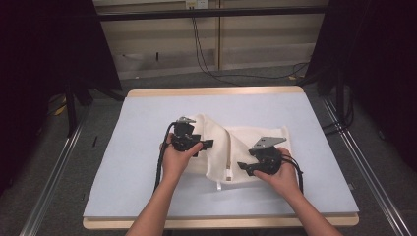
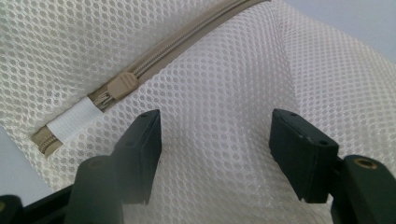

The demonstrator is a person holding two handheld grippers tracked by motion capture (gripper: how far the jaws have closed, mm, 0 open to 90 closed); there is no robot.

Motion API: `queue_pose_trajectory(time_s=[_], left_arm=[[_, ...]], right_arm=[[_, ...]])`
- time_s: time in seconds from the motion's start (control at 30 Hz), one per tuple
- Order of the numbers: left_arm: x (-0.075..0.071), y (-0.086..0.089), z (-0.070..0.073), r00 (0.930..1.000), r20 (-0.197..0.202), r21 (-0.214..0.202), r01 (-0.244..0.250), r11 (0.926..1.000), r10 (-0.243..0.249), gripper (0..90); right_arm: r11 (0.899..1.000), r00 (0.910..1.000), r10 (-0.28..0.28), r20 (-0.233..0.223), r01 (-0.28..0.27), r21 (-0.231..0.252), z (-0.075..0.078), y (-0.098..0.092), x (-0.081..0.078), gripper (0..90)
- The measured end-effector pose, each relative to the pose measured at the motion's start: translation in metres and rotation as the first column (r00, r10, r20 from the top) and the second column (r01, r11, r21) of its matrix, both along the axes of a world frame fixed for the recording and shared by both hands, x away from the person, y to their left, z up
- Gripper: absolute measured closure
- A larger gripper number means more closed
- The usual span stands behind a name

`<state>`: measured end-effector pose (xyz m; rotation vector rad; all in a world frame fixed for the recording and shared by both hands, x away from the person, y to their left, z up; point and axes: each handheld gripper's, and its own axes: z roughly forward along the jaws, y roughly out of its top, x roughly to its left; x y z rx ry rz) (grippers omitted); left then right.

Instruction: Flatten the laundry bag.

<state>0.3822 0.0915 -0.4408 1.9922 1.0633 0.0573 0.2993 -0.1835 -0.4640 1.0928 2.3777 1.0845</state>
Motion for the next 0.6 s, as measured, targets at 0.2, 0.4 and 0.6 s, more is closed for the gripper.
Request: queue_pose_trajectory(time_s=[0.2,0.4,0.6], left_arm=[[0.000,0.000,-0.004,0.9956,-0.094,-0.051,-0.008,0.9987,0.003,55.9],[-0.006,0.000,0.003,0.9916,-0.128,-0.086,0.009,0.9962,-0.020,85.6],[-0.020,0.006,0.005,0.9926,-0.116,-0.088,0.025,0.9958,-0.036,86.3]], right_arm=[[1.000,1.0000,0.004,0.001,-0.004,-0.001,0.001,0.000,0.000,33.3],[1.000,1.0000,0.004,-0.006,-0.004,0.007,0.002,-0.001,0.000,32.5],[0.999,1.0000,-0.004,-0.007,0.005,0.043,0.011,-0.006,0.001,32.1]])
